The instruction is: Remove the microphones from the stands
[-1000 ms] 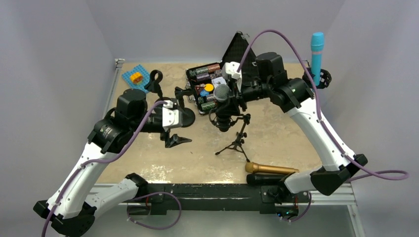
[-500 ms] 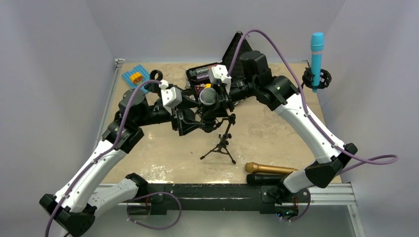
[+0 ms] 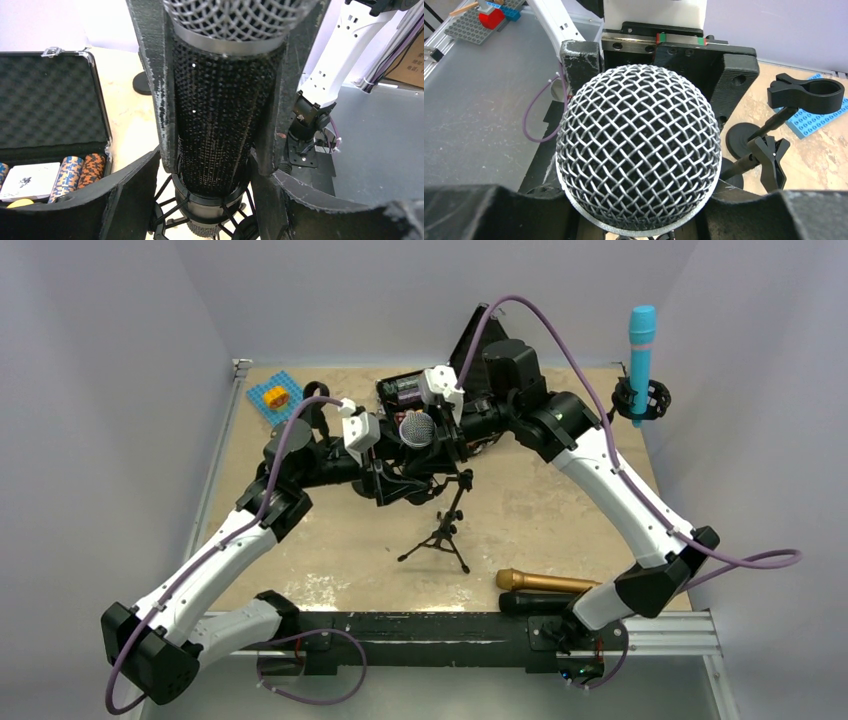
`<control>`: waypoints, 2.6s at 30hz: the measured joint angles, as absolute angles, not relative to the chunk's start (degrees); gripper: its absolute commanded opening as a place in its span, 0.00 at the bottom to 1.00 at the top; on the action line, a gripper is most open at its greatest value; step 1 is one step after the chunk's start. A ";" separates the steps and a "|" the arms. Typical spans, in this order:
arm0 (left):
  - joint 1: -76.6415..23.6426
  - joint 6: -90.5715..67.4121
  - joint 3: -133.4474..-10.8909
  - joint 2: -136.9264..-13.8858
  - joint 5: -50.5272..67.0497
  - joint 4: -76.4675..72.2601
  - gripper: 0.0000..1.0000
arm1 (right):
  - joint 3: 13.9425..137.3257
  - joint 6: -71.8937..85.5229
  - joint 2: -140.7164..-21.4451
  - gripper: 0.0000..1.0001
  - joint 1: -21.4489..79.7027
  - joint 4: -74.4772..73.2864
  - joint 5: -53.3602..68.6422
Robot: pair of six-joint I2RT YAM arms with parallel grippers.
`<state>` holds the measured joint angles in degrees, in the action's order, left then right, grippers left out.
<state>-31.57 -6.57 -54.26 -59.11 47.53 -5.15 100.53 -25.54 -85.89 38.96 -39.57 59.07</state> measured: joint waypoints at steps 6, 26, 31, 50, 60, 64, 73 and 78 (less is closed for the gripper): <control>-31.57 -4.40 -52.51 -57.76 47.57 -5.93 0.67 | 104.22 -20.91 -87.77 0.00 39.33 -38.87 58.46; -31.66 0.80 -55.02 -56.27 46.09 3.51 0.83 | 129.29 -2.48 -90.02 0.00 39.31 -26.89 52.45; -31.66 5.39 -63.13 -56.86 44.31 13.37 0.85 | 124.22 -4.58 -83.18 0.00 37.47 -28.34 46.81; -31.66 3.84 -78.78 -62.65 49.98 17.76 0.82 | 90.85 -20.84 -56.53 0.00 19.29 -48.53 38.89; -31.66 4.05 -86.56 -67.37 49.98 17.67 0.82 | 70.04 -45.98 -57.89 0.00 18.52 -63.81 23.27; -31.66 8.69 -88.77 -66.67 48.82 19.99 0.83 | 62.19 -52.90 -60.42 0.00 18.31 -67.79 17.69; -31.66 13.10 -89.67 -64.38 47.48 22.48 0.84 | 52.56 -63.05 -65.49 0.03 18.31 -64.71 10.28; -31.64 13.15 -89.62 -63.44 47.42 23.05 0.84 | 51.57 -65.58 -72.62 0.06 18.31 -61.63 9.47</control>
<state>-31.64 13.15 -89.62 -63.44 47.42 23.05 51.57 -65.58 -72.62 18.31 -61.63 9.47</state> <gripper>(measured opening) 0.833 0.450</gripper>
